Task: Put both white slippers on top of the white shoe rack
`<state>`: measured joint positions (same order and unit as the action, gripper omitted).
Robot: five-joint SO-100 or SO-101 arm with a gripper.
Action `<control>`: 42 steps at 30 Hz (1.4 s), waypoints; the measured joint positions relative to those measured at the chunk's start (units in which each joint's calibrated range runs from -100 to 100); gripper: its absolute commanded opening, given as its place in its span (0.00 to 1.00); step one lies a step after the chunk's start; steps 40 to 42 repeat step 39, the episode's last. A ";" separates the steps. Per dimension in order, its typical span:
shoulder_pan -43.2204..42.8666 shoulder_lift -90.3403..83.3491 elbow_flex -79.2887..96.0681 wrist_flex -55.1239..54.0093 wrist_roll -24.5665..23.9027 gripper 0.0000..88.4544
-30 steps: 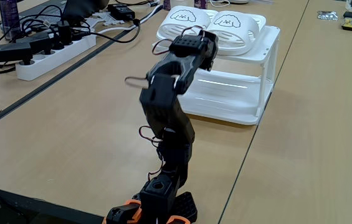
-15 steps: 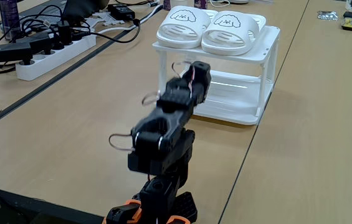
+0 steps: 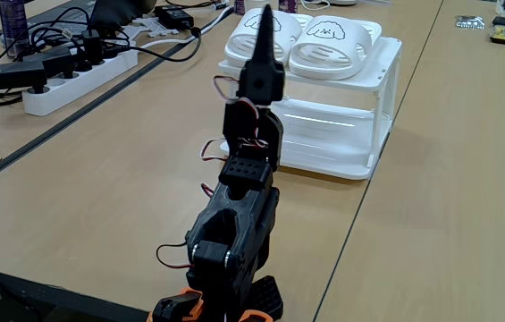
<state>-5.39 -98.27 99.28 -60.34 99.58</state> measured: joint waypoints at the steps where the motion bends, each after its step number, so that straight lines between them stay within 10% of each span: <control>1: 0.00 -0.16 -0.09 -3.61 0.00 0.01; 12: 0.15 -0.66 -0.09 -37.34 0.00 0.01; 42: 0.15 -0.66 -0.09 -38.97 0.00 0.01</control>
